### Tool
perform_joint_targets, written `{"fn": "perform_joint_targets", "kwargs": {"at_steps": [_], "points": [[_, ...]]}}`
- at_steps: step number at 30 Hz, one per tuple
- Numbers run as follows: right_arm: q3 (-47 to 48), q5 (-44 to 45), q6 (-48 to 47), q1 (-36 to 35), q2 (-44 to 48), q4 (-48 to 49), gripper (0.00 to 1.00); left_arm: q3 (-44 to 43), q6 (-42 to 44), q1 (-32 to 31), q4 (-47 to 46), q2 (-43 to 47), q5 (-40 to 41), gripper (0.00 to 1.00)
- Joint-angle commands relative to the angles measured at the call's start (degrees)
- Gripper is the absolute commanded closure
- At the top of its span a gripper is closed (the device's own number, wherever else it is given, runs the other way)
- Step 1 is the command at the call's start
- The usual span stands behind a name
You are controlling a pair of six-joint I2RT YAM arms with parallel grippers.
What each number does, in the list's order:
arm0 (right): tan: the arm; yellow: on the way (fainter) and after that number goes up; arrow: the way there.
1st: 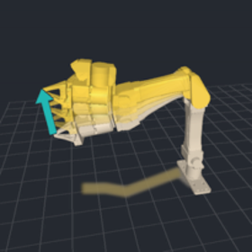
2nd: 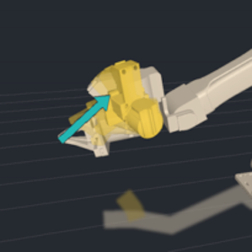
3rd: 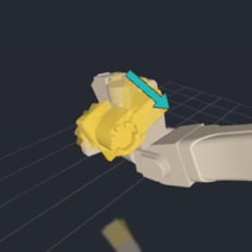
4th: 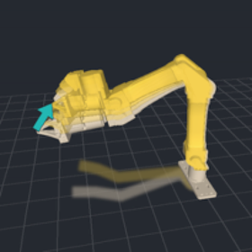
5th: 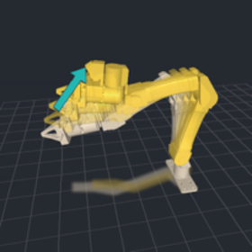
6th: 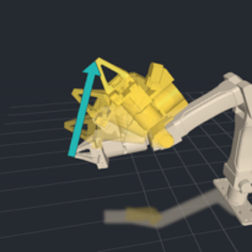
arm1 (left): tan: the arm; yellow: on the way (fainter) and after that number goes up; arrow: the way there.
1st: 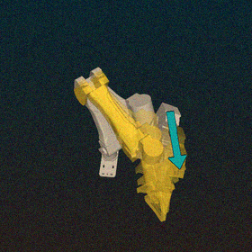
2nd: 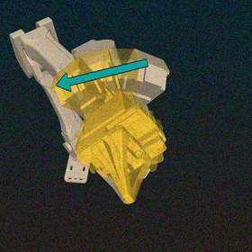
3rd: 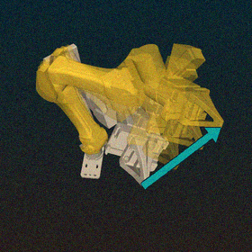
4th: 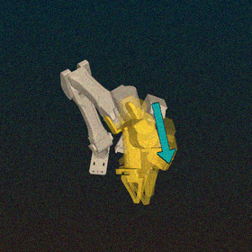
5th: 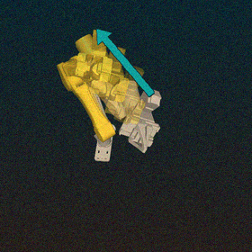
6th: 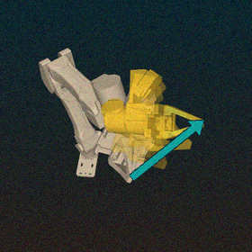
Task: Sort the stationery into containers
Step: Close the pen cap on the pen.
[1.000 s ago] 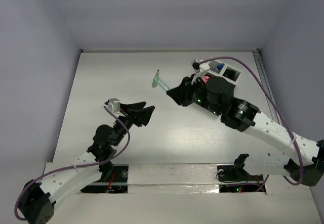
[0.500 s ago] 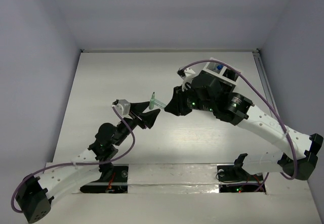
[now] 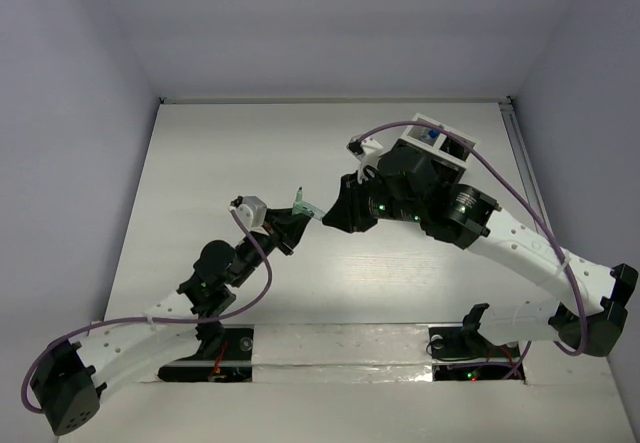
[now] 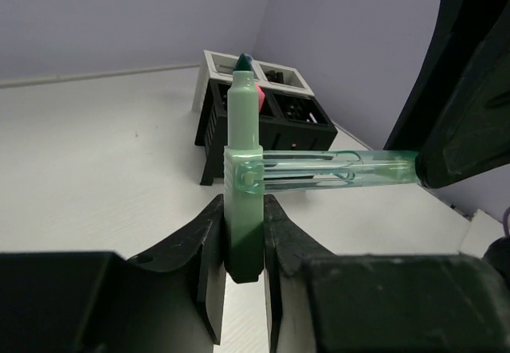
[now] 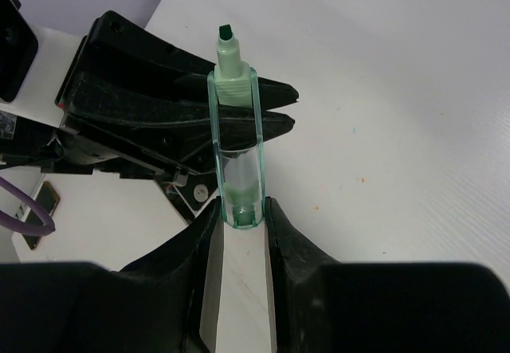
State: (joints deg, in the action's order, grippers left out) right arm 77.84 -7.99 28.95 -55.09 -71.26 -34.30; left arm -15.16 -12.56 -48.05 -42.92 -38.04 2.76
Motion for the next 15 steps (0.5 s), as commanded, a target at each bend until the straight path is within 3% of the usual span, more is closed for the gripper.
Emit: {"fn": "perform_joint_targets", "kwargs": {"at_steps": [1,15], "points": [[0.73,0.60,-0.56,0.42,1.39,0.21,1.00,-3.12,-0.10,0.06,-1.82,0.51,0.84,1.00],[6.09,11.76,-5.31,0.95,2.53,-0.85,1.00,-2.60,-0.01,-3.28,4.41,0.69,-2.24,1.00]]}}
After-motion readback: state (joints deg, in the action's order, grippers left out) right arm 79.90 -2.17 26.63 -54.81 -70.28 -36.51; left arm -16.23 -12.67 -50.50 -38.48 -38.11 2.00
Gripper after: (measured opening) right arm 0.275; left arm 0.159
